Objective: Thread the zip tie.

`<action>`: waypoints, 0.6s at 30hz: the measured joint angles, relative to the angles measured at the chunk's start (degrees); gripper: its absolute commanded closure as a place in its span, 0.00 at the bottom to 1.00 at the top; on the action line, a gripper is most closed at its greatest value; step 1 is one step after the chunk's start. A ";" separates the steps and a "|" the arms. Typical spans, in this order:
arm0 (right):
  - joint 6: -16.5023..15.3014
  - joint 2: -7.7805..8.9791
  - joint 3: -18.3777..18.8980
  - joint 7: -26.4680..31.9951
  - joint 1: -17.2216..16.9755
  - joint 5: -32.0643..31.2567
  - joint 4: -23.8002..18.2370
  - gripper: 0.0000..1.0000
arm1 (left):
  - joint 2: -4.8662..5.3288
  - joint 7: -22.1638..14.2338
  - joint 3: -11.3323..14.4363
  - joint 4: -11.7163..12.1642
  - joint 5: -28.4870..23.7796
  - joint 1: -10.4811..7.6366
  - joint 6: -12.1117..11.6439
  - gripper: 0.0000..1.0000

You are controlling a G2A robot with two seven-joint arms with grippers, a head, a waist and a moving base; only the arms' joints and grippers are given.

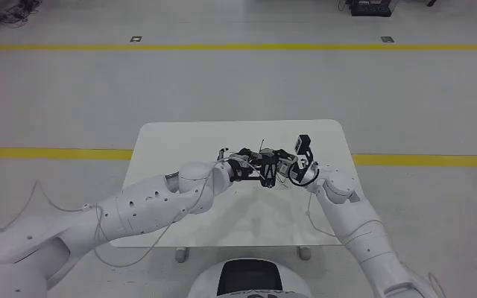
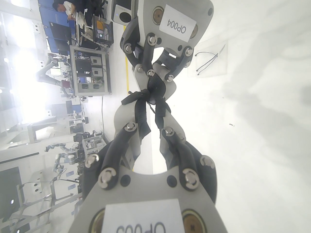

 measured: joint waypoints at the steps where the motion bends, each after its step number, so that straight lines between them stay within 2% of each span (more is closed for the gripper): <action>1: 0.00 0.02 -0.01 0.04 0.00 0.05 0.00 1.00 | -0.01 -0.01 0.00 0.01 0.00 0.00 -0.01 0.88; 18: -0.04 0.30 -0.37 0.26 -0.06 0.41 -0.17 1.00 | -0.27 -0.80 0.00 0.37 0.00 0.00 -0.43 0.88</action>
